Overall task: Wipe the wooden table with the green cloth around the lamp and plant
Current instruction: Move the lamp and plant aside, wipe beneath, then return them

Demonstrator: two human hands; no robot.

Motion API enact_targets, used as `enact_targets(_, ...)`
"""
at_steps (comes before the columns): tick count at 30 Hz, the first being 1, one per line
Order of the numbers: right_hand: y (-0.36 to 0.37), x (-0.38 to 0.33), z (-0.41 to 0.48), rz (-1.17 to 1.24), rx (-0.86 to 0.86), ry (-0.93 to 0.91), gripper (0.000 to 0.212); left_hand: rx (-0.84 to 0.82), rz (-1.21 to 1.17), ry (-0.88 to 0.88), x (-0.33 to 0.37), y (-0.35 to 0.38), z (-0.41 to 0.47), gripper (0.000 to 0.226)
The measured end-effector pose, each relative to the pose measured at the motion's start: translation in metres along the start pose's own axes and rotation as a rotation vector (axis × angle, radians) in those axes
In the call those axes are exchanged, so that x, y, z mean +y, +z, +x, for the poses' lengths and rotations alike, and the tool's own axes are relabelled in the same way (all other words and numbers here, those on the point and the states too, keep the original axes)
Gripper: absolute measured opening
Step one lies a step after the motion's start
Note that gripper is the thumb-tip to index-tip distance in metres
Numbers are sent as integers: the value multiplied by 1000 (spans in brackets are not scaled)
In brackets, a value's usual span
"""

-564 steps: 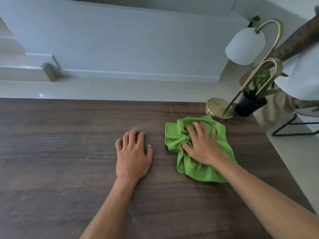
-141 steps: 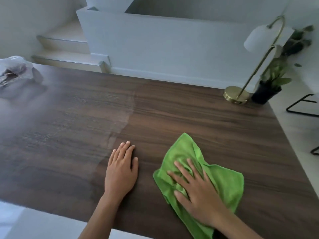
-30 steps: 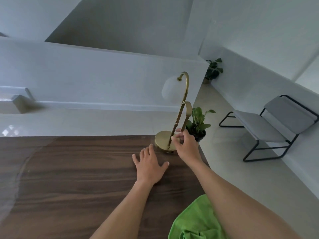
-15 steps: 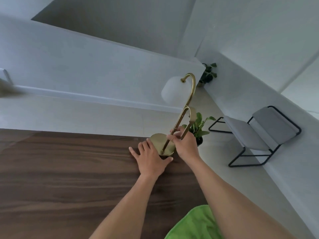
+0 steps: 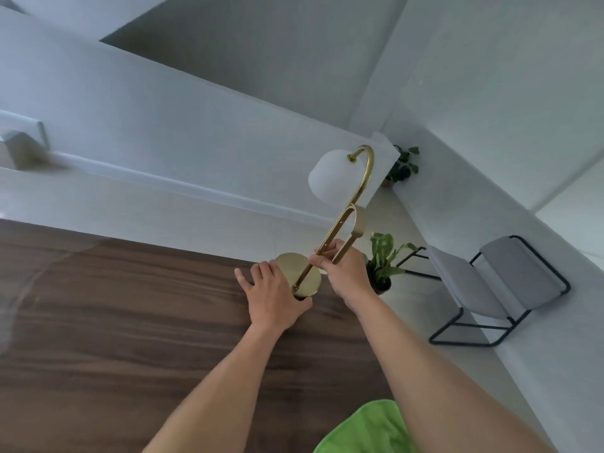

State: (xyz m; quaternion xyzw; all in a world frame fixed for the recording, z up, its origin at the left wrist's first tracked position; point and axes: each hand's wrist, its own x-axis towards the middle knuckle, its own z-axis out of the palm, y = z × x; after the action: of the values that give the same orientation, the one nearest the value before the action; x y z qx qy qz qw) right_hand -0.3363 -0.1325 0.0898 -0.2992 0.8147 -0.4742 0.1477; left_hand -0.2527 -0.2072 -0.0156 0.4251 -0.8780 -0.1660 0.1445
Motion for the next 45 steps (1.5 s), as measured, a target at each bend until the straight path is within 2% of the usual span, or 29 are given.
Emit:
enact_targets(12,123,-63,-19,28,-207,-113,17,64,66,-99,-141,-57,-6,108)
enact_targets(20,185,-84,-24,11,-303,-149,11,105,42,-172,-203,-71,-13,110)
enact_targets(28,216,-92,-23,-33,-311,-175,10,99,19,-190,-230,-76,-5,110)
enact_targets(35,219,-86,-27,-4,-296,-168,8,10,-24,-241,-225,-82,-8,117)
enact_targets(38,210,-77,-33,3,-324,-167,18,41,-45,-237,-226,-81,-17,122)
enact_targets(40,194,-66,-37,-60,-328,-172,18,179,-73,-148,-222,-80,-30,105)
enact_targets(42,173,-48,-40,-122,-320,-139,15,322,-83,11,-212,-78,-45,58)
enact_targets(43,159,-38,-42,-126,-313,-96,14,338,-102,81,-205,-77,-50,34)
enact_targets(44,143,-26,-45,-122,-301,-44,15,315,-121,139,-195,-76,-53,22)
enact_targets(45,128,-14,-48,-116,-279,-2,16,282,-129,184,-182,-75,-56,23)
